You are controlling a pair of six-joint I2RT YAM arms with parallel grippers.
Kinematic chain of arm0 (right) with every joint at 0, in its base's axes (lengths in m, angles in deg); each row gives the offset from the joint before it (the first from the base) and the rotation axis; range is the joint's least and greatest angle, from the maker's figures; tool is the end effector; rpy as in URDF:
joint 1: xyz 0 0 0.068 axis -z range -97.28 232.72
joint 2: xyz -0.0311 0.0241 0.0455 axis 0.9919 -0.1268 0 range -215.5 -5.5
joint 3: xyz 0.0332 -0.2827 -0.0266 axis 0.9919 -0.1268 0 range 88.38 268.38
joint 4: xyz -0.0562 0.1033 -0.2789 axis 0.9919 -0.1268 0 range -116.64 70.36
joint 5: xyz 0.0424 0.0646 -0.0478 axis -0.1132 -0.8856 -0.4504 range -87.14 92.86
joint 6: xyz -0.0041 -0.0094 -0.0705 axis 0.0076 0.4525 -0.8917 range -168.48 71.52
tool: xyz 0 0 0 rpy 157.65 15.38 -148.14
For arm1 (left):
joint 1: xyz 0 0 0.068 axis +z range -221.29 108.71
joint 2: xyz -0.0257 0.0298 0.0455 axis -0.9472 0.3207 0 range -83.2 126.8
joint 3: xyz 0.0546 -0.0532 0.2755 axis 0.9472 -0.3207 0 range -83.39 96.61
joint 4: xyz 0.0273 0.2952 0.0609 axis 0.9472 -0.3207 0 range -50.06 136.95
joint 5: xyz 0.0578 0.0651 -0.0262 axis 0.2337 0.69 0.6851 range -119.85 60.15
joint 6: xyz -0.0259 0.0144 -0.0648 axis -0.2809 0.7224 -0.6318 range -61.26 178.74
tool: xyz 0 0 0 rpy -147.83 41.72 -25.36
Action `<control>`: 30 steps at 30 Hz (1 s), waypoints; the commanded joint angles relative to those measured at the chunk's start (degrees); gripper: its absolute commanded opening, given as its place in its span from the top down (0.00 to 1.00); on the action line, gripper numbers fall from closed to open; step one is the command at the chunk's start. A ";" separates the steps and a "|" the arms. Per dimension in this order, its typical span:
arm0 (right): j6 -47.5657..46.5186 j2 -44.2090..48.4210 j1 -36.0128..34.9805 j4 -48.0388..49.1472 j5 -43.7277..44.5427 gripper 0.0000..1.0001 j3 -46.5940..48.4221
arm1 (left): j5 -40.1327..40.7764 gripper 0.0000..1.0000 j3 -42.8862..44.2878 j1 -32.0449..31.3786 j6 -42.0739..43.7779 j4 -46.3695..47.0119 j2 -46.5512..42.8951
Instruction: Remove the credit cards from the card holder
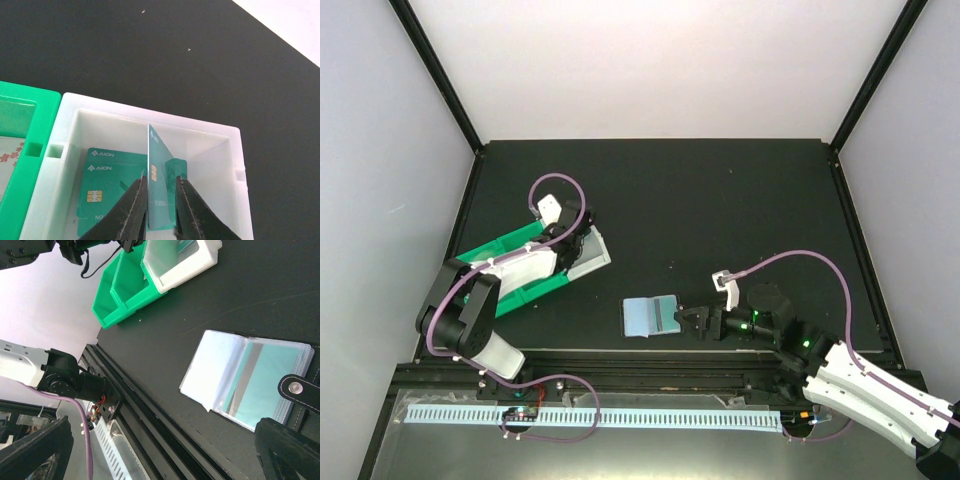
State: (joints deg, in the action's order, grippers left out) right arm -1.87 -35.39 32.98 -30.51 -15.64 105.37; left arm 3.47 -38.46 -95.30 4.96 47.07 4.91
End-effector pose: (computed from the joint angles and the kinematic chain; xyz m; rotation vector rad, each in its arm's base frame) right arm 0.1103 0.1590 0.1936 -0.2990 2.2326 1.3320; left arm 0.3348 -0.1138 0.1530 -0.8266 2.0163 -0.0857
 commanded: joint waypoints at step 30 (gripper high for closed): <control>0.69 -6.94 -0.02 -4.47 4.98 0.16 3.18 | -47.93 0.22 -4.26 -5.09 24.47 -21.25 -26.18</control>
State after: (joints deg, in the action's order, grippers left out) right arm -0.28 -38.85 32.98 -34.93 -12.36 106.42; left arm -34.47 -39.77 -96.70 26.80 25.93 -18.54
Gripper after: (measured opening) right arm 0.881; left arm 0.804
